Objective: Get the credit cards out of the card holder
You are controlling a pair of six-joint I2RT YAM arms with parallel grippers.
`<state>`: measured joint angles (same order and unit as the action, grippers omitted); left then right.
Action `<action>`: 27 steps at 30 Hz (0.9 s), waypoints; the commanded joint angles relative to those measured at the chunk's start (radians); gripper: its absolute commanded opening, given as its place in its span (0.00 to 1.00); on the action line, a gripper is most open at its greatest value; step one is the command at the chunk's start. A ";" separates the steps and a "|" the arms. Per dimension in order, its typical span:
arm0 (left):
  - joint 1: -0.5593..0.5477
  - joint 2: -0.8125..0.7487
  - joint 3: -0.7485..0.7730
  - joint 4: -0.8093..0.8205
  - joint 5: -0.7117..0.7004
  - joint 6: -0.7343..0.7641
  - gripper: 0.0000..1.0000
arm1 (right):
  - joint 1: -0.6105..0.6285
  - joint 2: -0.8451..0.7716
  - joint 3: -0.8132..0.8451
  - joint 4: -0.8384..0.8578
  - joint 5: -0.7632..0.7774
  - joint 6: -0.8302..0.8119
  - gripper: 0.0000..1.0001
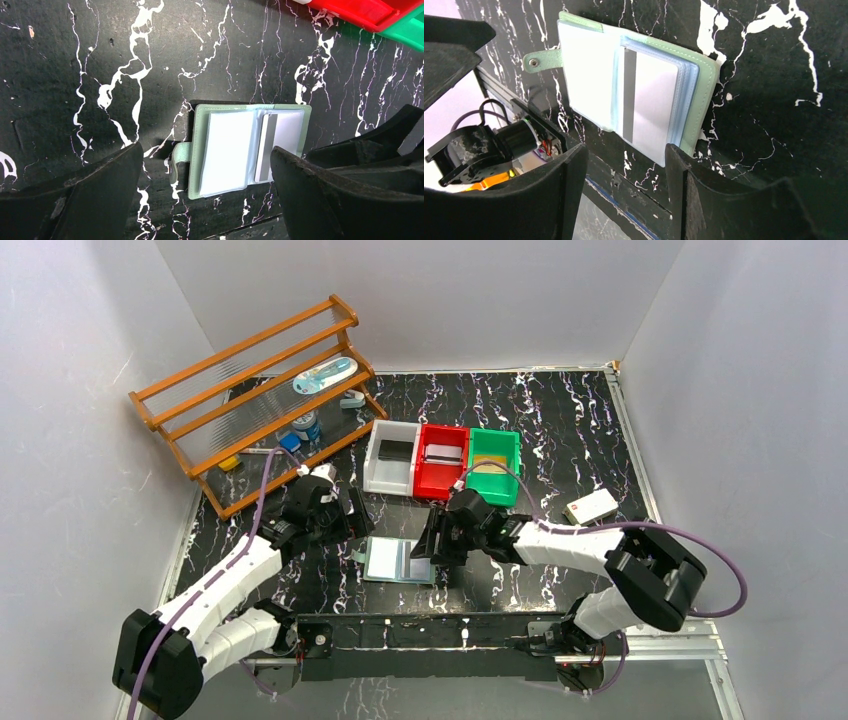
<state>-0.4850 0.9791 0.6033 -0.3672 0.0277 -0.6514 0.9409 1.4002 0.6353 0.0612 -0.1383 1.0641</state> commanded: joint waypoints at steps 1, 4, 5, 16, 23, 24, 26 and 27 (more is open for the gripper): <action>0.008 -0.024 -0.009 -0.005 0.039 0.004 0.98 | 0.012 0.038 0.073 -0.011 0.020 0.000 0.65; 0.006 -0.040 -0.035 0.047 0.115 0.013 0.95 | 0.015 0.056 0.078 -0.001 0.012 -0.001 0.63; 0.006 -0.043 -0.045 0.060 0.139 0.011 0.93 | 0.015 0.060 0.078 0.006 0.007 -0.001 0.62; 0.007 0.027 -0.100 0.099 0.204 -0.022 0.78 | 0.015 0.111 0.109 -0.029 0.019 -0.004 0.63; 0.007 0.030 -0.081 0.075 0.198 -0.013 0.71 | 0.014 0.164 0.111 -0.030 0.040 0.001 0.62; 0.006 0.024 -0.076 0.067 0.194 -0.010 0.70 | 0.013 0.171 0.107 -0.030 0.040 0.004 0.61; 0.006 0.004 -0.066 0.054 0.186 -0.005 0.70 | 0.014 0.183 0.101 -0.043 0.043 0.012 0.60; 0.006 -0.006 -0.059 0.046 0.178 -0.003 0.70 | 0.014 0.189 0.102 -0.055 0.050 0.013 0.60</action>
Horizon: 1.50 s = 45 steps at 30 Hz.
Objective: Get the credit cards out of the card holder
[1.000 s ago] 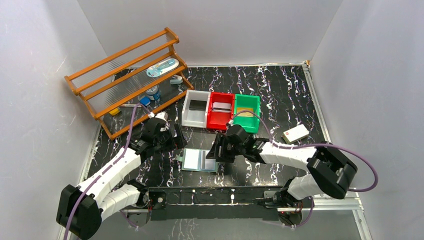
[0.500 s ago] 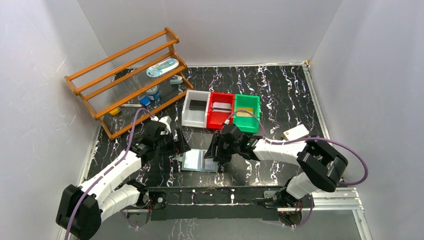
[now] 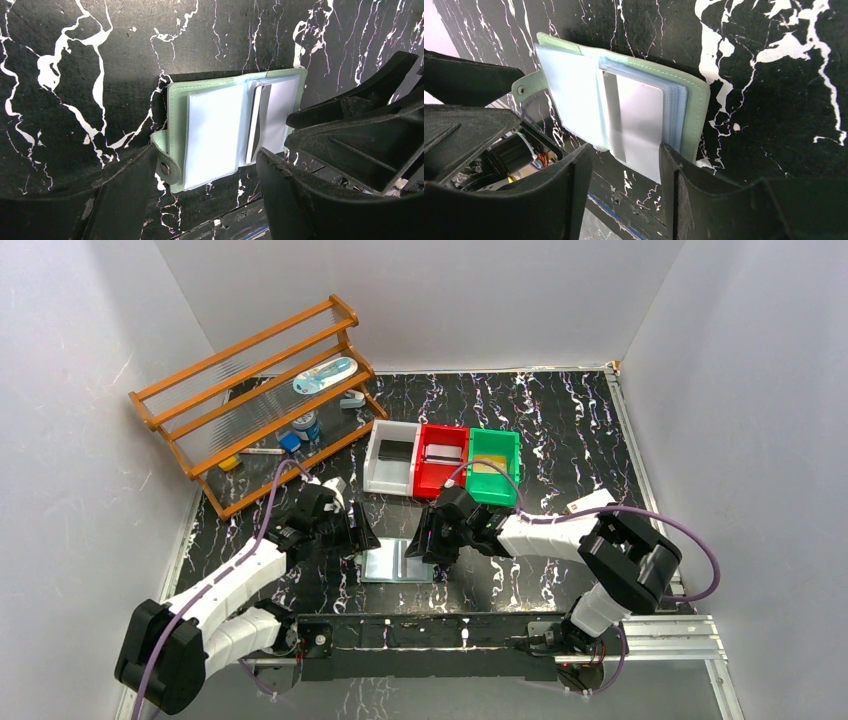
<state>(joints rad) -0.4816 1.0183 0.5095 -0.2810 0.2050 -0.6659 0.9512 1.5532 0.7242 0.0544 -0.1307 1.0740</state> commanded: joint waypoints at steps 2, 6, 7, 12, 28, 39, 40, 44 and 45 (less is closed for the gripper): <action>0.003 -0.064 0.055 -0.064 -0.022 0.017 0.71 | 0.004 0.044 0.012 -0.069 0.052 0.004 0.59; 0.003 -0.095 0.089 -0.084 -0.047 0.024 0.72 | 0.003 0.043 0.003 -0.089 0.068 0.007 0.57; 0.004 -0.099 0.096 -0.083 -0.044 0.024 0.73 | 0.003 0.042 0.000 -0.086 0.069 0.008 0.57; 0.003 -0.111 0.123 -0.056 0.039 0.037 0.72 | 0.004 0.052 -0.004 -0.080 0.063 0.012 0.56; 0.000 0.007 -0.011 0.172 0.300 -0.026 0.60 | 0.004 0.026 -0.009 -0.057 0.063 0.019 0.52; 0.000 -0.198 0.063 -0.127 -0.199 -0.061 0.83 | -0.044 0.169 0.662 -0.573 0.594 -0.289 0.97; 0.002 -0.202 0.068 -0.143 -0.208 -0.060 0.85 | -0.045 0.225 0.738 -0.613 0.621 -0.296 0.97; 0.001 -0.207 0.077 -0.164 -0.227 -0.058 0.87 | -0.057 0.361 0.885 -0.678 0.685 -0.324 0.98; 0.001 -0.207 0.077 -0.166 -0.231 -0.059 0.88 | -0.060 0.381 0.906 -0.690 0.700 -0.323 0.98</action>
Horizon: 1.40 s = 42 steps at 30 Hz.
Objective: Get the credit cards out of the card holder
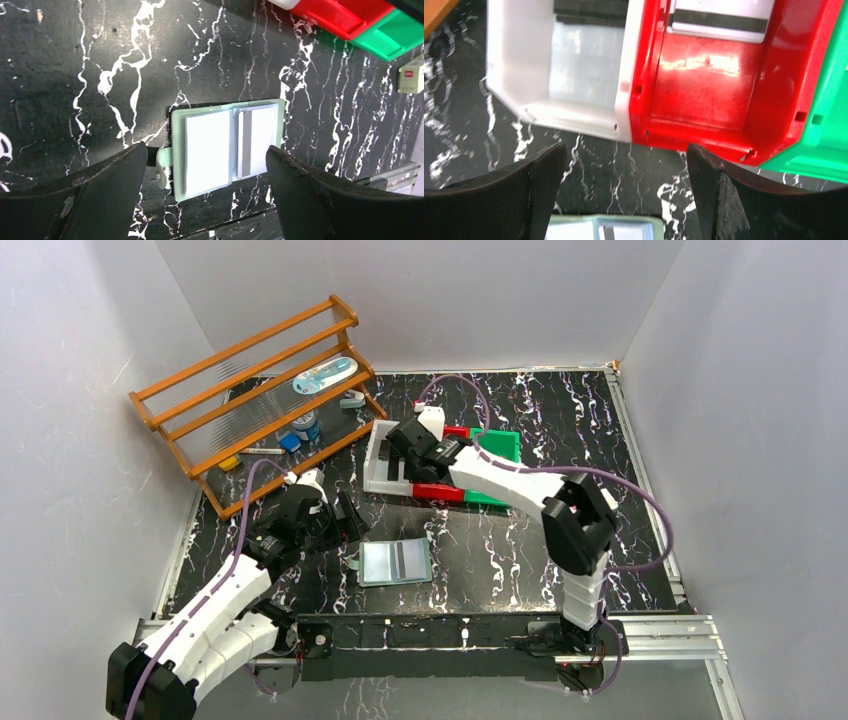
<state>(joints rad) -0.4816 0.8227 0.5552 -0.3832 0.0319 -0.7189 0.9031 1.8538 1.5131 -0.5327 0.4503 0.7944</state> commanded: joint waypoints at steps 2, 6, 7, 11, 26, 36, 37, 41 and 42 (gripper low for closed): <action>0.001 -0.013 0.035 -0.070 -0.065 -0.005 0.88 | -0.020 0.109 0.140 -0.094 0.123 -0.061 0.98; 0.001 -0.012 0.041 -0.072 -0.075 -0.001 0.89 | -0.034 0.154 0.173 -0.093 0.118 -0.074 0.97; 0.001 -0.010 0.042 -0.074 -0.075 0.001 0.89 | -0.037 0.162 0.177 -0.094 0.114 -0.075 0.97; 0.001 -0.004 0.044 -0.074 -0.073 0.001 0.89 | -0.043 0.190 0.181 -0.087 0.080 -0.098 0.97; 0.001 0.006 0.046 -0.066 -0.062 0.010 0.89 | -0.043 0.129 0.059 -0.054 -0.050 -0.113 0.91; 0.001 0.009 0.038 -0.048 -0.024 0.014 0.89 | -0.043 0.066 0.071 -0.047 -0.093 -0.147 0.91; 0.001 0.010 0.040 -0.043 -0.014 0.017 0.89 | -0.043 0.056 0.089 -0.057 -0.092 -0.157 0.91; 0.001 0.016 0.038 -0.026 0.016 0.018 0.89 | -0.043 -0.048 0.017 -0.021 -0.119 -0.174 0.92; 0.002 0.016 0.034 -0.021 0.026 0.018 0.89 | -0.043 -0.087 -0.033 0.011 -0.147 -0.165 0.92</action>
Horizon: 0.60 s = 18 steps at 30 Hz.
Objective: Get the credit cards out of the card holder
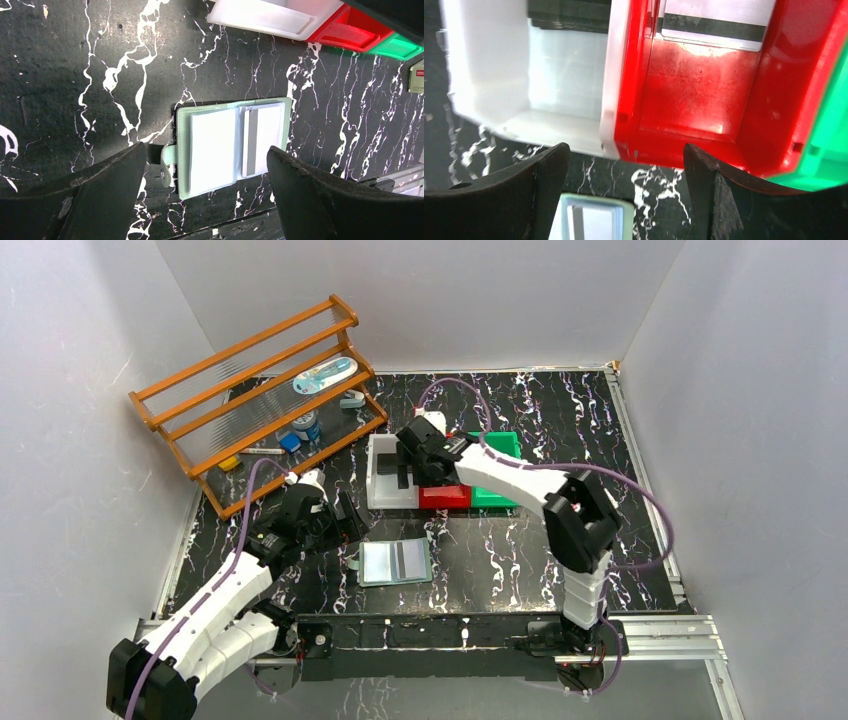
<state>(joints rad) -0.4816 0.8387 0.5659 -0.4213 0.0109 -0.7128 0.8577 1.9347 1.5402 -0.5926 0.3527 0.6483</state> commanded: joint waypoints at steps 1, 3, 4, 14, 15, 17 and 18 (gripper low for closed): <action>0.002 0.001 0.021 0.026 0.057 0.010 0.89 | 0.002 -0.214 -0.121 0.137 -0.091 -0.002 0.92; 0.001 0.000 0.019 0.033 0.066 0.002 0.90 | 0.002 -0.296 -0.268 0.252 -0.198 0.040 0.91; 0.001 0.000 0.019 0.037 0.068 0.002 0.91 | 0.003 -0.331 -0.336 0.348 -0.257 0.066 0.90; 0.002 0.046 0.022 0.029 0.033 -0.041 0.98 | 0.070 -0.433 -0.638 0.610 -0.459 0.257 0.80; 0.001 0.049 0.024 0.029 0.035 -0.043 0.98 | 0.087 -0.441 -0.653 0.626 -0.451 0.269 0.79; 0.003 0.047 0.025 0.027 0.034 -0.048 0.98 | 0.114 -0.452 -0.675 0.645 -0.431 0.288 0.78; 0.003 0.044 0.024 0.028 0.034 -0.048 0.98 | 0.126 -0.449 -0.683 0.651 -0.425 0.295 0.76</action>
<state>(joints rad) -0.4816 0.8909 0.5659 -0.3897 0.0467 -0.7444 0.9360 1.5322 0.8772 -0.0734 -0.0601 0.8742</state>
